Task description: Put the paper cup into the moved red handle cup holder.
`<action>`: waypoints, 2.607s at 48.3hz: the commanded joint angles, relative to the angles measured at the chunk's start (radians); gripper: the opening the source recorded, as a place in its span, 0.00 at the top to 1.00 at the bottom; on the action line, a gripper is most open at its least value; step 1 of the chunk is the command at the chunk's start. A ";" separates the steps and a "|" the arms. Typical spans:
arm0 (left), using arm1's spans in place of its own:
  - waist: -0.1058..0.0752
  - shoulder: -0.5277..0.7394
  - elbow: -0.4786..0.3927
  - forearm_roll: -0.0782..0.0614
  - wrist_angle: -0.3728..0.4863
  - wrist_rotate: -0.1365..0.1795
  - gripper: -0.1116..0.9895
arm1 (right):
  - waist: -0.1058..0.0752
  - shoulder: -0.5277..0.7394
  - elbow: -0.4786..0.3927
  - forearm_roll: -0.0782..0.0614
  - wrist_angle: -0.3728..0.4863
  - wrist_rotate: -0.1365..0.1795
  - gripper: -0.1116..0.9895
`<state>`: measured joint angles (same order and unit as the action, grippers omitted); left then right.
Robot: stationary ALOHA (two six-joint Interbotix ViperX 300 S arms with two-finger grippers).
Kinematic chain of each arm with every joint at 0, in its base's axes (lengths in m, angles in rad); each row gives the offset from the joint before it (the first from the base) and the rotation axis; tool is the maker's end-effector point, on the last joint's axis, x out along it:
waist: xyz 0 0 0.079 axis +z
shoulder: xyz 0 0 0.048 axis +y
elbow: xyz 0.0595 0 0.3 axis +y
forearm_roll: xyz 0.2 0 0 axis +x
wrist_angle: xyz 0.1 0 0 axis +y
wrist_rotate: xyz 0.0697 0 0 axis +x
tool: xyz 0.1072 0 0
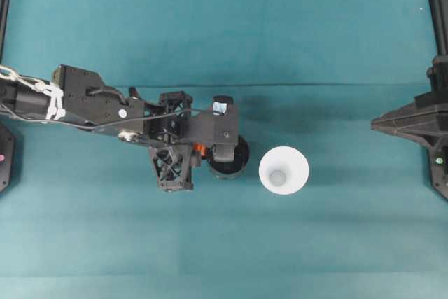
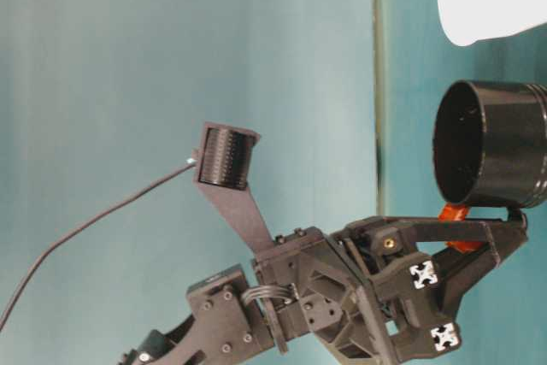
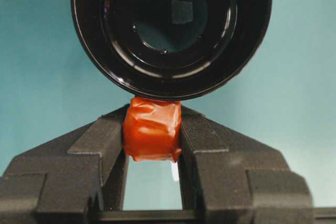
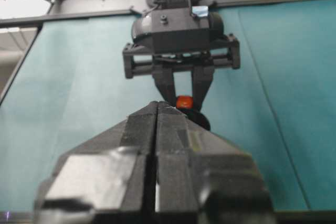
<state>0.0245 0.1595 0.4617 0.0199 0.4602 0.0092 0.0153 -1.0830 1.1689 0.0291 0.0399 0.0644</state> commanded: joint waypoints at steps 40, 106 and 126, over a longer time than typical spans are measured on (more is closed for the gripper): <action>0.000 -0.005 0.041 0.003 -0.080 -0.002 0.64 | -0.003 0.008 -0.017 0.003 -0.005 0.009 1.00; -0.009 -0.462 0.225 0.003 -0.005 0.000 0.07 | -0.003 -0.005 -0.020 0.005 0.067 0.009 1.00; -0.011 -0.630 0.298 0.003 -0.005 -0.005 0.07 | -0.040 0.011 -0.060 0.003 0.190 0.150 1.00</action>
<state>0.0169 -0.4571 0.7685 0.0199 0.4602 0.0031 -0.0077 -1.0937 1.1474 0.0307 0.2010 0.1841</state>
